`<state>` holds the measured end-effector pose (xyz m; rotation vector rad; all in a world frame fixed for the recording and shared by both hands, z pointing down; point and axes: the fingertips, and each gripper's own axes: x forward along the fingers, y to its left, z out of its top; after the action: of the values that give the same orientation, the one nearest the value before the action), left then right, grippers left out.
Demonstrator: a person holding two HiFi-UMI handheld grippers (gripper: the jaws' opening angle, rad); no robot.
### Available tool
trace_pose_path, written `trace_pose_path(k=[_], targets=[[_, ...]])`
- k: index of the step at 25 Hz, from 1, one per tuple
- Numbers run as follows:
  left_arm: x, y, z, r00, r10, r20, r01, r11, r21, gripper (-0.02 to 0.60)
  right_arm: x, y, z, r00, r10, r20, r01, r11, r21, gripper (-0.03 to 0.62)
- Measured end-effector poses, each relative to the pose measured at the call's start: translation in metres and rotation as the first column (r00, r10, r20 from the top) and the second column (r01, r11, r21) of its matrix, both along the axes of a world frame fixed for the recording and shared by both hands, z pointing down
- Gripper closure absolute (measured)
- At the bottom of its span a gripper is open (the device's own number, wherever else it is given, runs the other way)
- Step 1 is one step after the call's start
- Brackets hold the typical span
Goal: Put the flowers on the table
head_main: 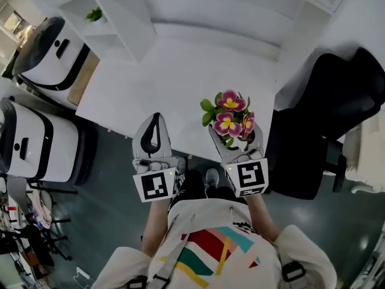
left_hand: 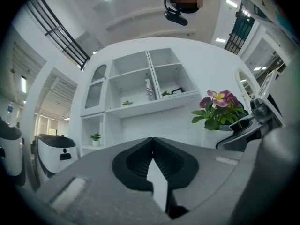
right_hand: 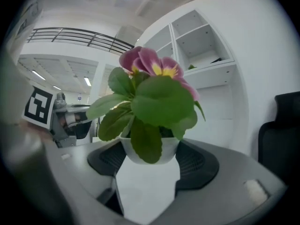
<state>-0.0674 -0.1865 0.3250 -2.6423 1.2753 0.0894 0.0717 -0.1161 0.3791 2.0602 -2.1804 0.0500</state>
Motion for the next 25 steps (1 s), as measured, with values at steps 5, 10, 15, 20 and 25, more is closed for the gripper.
trace_pose_path(k=[5,10,15,20,25], targets=[[0.055,-0.013,-0.008,0.991,0.136,-0.016,-0.136,0.991,0.011,0.578,0.047,0.011,-0.005,0.987,0.162,-0.01,-0.162,0.987,0.011,0.27],[0.097,-0.022,-0.014,0.952,0.303,-0.038,-0.303,0.953,0.01,0.578,0.073,0.028,-0.01,0.939,0.342,-0.023,-0.342,0.94,0.017,0.27],[0.137,-0.019,-0.024,0.904,0.426,-0.047,-0.426,0.905,0.013,0.578,0.099,0.045,-0.016,0.882,0.471,-0.007,-0.471,0.882,0.017,0.27],[0.149,-0.028,-0.027,0.869,0.492,-0.051,-0.492,0.871,0.011,0.578,0.101,0.046,-0.015,0.841,0.541,0.005,-0.541,0.841,0.012,0.27],[0.156,-0.047,-0.024,0.851,0.522,-0.054,-0.522,0.853,0.003,0.578,0.105,0.034,-0.014,0.815,0.579,0.014,-0.579,0.815,0.007,0.27]])
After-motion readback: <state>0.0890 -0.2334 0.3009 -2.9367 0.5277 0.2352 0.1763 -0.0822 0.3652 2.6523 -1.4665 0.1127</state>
